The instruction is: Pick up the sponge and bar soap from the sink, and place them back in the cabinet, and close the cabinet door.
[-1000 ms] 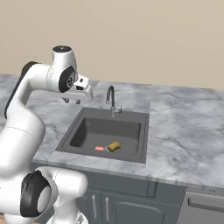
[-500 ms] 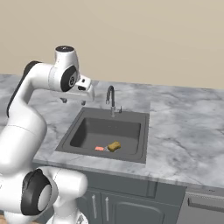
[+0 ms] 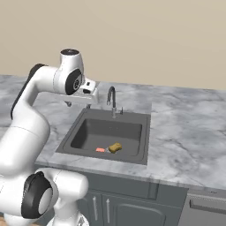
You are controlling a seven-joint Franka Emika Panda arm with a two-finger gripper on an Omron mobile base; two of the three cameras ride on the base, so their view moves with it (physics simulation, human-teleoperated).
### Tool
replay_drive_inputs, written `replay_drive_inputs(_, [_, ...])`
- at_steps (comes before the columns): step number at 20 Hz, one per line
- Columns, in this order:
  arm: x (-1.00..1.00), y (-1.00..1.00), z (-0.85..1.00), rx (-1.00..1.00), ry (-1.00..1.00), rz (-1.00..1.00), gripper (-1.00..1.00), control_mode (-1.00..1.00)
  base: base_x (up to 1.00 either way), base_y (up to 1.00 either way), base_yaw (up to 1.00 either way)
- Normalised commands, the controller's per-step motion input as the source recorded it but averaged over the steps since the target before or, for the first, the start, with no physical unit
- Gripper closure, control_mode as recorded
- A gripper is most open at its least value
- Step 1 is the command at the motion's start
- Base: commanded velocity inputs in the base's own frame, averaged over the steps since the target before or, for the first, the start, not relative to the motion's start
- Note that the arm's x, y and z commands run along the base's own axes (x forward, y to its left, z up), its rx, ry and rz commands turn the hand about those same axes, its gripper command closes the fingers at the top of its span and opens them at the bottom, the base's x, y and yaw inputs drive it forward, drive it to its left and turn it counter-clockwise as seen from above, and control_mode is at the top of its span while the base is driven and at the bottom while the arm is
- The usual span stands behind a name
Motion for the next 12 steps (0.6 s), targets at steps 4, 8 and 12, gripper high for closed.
replay_drive_inputs(4, [0.09, -0.18, -0.31, -0.06, 0.00, -0.04, -1.00, -1.00, 0.00, 0.00, 0.00])
replay_drive_inputs(8, [0.13, -0.18, -0.46, -0.02, 0.00, -0.04, -1.00, -1.00, 0.00, 0.00, 0.00])
replay_drive_inputs(12, [0.23, -0.15, -0.45, -0.01, 0.00, -0.02, -1.00, -1.00, 0.00, 0.00, 0.00])
